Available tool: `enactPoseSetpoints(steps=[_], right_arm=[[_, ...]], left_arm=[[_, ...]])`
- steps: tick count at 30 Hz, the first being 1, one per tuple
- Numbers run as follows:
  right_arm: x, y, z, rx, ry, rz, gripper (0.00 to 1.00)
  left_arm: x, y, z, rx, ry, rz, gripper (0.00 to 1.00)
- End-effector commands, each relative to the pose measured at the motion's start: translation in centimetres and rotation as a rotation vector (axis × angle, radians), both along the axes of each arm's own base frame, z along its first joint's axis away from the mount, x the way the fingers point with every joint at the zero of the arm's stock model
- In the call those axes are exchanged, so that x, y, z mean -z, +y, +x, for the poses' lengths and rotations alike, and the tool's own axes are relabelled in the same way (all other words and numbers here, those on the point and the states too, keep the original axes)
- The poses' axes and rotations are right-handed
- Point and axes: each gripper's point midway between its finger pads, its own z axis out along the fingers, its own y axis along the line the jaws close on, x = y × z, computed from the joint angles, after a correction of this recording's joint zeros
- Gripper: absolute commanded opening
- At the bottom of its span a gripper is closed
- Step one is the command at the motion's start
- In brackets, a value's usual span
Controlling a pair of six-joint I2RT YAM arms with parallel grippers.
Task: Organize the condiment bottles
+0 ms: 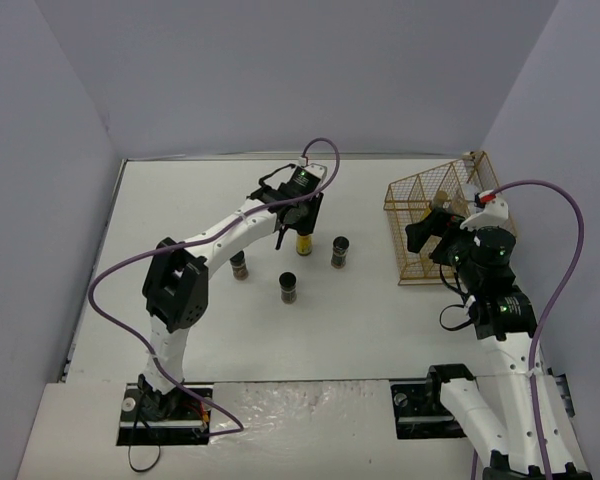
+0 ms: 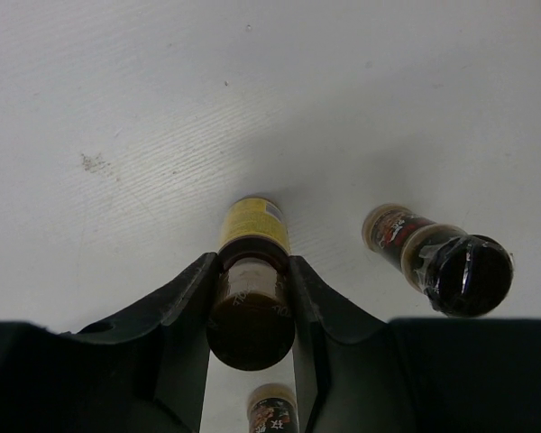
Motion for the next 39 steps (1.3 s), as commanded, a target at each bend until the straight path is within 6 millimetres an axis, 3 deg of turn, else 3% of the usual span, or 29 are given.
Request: enactPoseSetpoints(steps=[1, 5, 7, 9, 11, 14, 15, 18, 19, 23, 25, 26, 28, 33, 34, 36, 38, 39], right_arm=[[-1.0, 0.2, 0.5, -0.014, -0.047, -0.015, 1.0], [-0.8, 0.2, 0.6, -0.016, -0.046, -0.009, 1.0], [-0.9, 0.5, 0.6, -0.028, -0.048, -0.004, 1.0], [-1.1, 0.7, 0.7, -0.04, -0.051, -0.003, 1.0], [-1.3, 0.8, 0.9, -0.047, -0.053, 0.002, 1.0], [-1.9, 1.8, 1.5, -0.087, -0.071, 0.033, 1.0], [-2.0, 1.9, 1.6, -0.092, -0.073, 0.036, 1.0], [-2.6, 3.1, 2.6, -0.145, -0.099, 0.052, 1.0], [-2.6, 3.4, 3.1, -0.16, -0.098, 0.05, 1.0], [-1.9, 5.7, 4.9, -0.219, -0.084, 0.002, 1.0], [-1.3, 8.6, 5.3, -0.289, -0.076, -0.047, 1.0], [-1.1, 8.6, 6.0, -0.284, -0.072, -0.065, 1.0], [0.2, 11.3, 7.0, -0.355, -0.06, -0.098, 1.0], [2.3, 16.2, 8.6, -0.467, -0.066, -0.187, 1.0], [2.4, 16.9, 8.9, -0.476, -0.075, -0.208, 1.0], [3.9, 19.0, 9.2, -0.514, -0.061, -0.23, 1.0], [4.9, 20.4, 10.2, -0.533, -0.066, -0.253, 1.0], [5.0, 21.5, 10.2, -0.555, -0.08, -0.26, 1.0]], left_arm=[[-4.6, -1.6, 1.4, -0.024, -0.123, -0.113, 0.17], [-4.3, -1.5, 1.3, -0.028, -0.115, -0.105, 0.37], [-4.6, -1.4, 1.2, -0.029, -0.117, -0.108, 0.52], [-5.5, -1.5, 1.0, -0.025, -0.123, -0.123, 0.6], [-6.8, -1.3, 0.9, -0.032, -0.135, -0.137, 0.68], [-10.2, -0.9, 0.5, -0.037, -0.173, -0.171, 0.73], [-10.6, -0.8, 0.5, -0.039, -0.177, -0.173, 0.73], [-15.0, 0.5, -0.1, -0.061, -0.252, -0.211, 0.75], [-16.6, 1.4, -0.3, -0.08, -0.285, -0.222, 0.77], [-19.7, 5.9, -0.8, -0.169, -0.34, -0.254, 0.82], [-19.0, 8.8, -1.2, -0.222, -0.338, -0.241, 0.82], [-20.3, 10.1, -1.2, -0.248, -0.364, -0.26, 0.83], [-19.9, 14.4, -2.0, -0.332, -0.37, -0.251, 0.87], [-19.1, 22.3, -5.4, -0.477, -0.404, -0.195, 0.96], [-20.0, 23.7, -6.8, -0.49, -0.439, -0.188, 0.97], [-18.7, 25.6, -8.1, -0.519, -0.442, -0.139, 0.97], [-19.2, 28.1, -9.8, -0.552, -0.5, -0.107, 0.97], [-17.7, 28.8, -10.3, -0.56, -0.486, -0.077, 0.97]])
